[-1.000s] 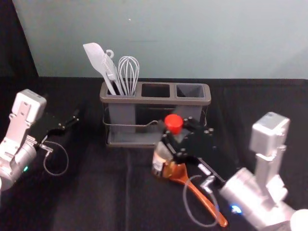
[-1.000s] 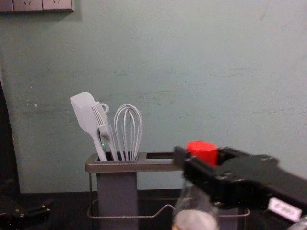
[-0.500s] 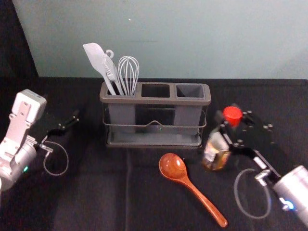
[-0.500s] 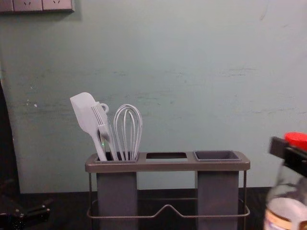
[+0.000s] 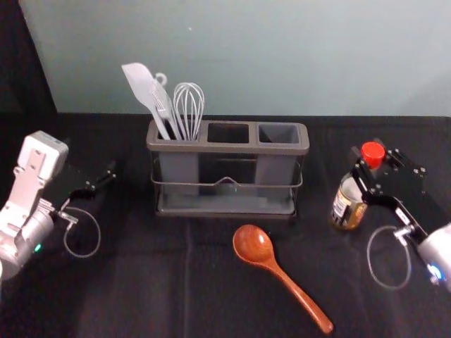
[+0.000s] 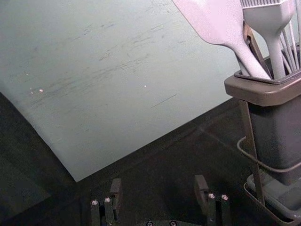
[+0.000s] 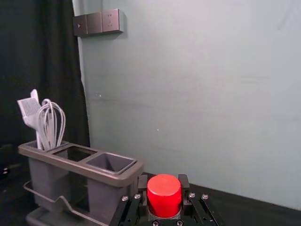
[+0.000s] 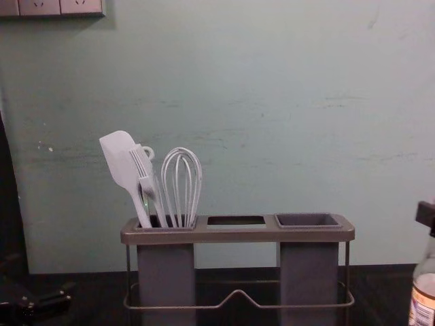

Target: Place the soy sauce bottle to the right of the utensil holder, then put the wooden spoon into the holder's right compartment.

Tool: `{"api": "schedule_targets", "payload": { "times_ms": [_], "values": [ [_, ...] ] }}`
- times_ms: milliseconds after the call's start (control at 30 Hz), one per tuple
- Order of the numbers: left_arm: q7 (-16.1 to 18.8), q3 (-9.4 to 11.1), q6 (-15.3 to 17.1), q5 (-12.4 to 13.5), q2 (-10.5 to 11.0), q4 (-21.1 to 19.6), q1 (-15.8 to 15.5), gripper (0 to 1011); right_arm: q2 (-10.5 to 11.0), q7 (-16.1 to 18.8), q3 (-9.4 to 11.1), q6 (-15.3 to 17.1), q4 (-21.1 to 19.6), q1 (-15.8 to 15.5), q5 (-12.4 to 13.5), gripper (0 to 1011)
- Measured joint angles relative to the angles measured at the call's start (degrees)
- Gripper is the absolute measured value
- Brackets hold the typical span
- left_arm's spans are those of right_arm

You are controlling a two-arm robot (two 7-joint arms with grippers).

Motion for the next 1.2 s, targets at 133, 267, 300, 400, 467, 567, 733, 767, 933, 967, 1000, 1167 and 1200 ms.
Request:
{"api": "schedule_targets", "payload": {
  "times_ms": [133,267,300,400,467,567,733,767,933,967,1000,1167,1200],
  "values": [
    [0.0,0.0,0.0,0.0,0.0,0.0,0.0,1000,-0.58,0.94,-1.07,-0.4,3.66,3.58,-1.0,392],
    [0.0,0.0,0.0,0.0,0.0,0.0,0.0,1000,-0.88,2.41,-2.67,-0.43,7.07,7.16,-1.87,392],
    [0.0,0.0,0.0,0.0,0.0,0.0,0.0,1000,-0.88,3.19,-3.41,-0.45,8.35,8.45,-2.17,392],
    [0.0,0.0,0.0,0.0,0.0,0.0,0.0,1000,-0.91,4.71,-4.28,-0.89,10.28,10.22,-2.04,390],
    [0.0,0.0,0.0,0.0,0.0,0.0,0.0,1000,-1.16,6.48,-5.05,-1.51,12.7,12.28,-0.95,390],
    [0.0,0.0,0.0,0.0,0.0,0.0,0.0,1000,-1.38,7.21,-5.61,-1.75,14.54,13.74,-0.26,390],
    [0.0,0.0,0.0,0.0,0.0,0.0,0.0,1000,-1.51,7.4,-6.16,-1.79,16.0,14.96,0.22,392],
    [0.0,0.0,0.0,0.0,0.0,0.0,0.0,1000,-1.52,7.41,-6.24,-1.79,16.16,15.12,0.27,390],
    [0.0,0.0,0.0,0.0,0.0,0.0,0.0,1000,-1.5,7.31,-6.55,-1.77,17.12,15.9,0.43,392],
    [0.0,0.0,0.0,0.0,0.0,0.0,0.0,1000,-1.49,7.29,-6.56,-1.76,17.21,15.97,0.46,392],
    [0.0,0.0,0.0,0.0,0.0,0.0,0.0,1000,-1.49,7.25,-6.58,-1.74,17.32,16.07,0.52,390],
    [0.0,0.0,0.0,0.0,0.0,0.0,0.0,1000,-1.49,6.91,-6.62,-1.74,17.72,16.25,0.62,392],
    [0.0,0.0,0.0,0.0,0.0,0.0,0.0,1000,-1.5,6.85,-6.62,-1.75,17.8,16.29,0.63,390]
  ]
}}
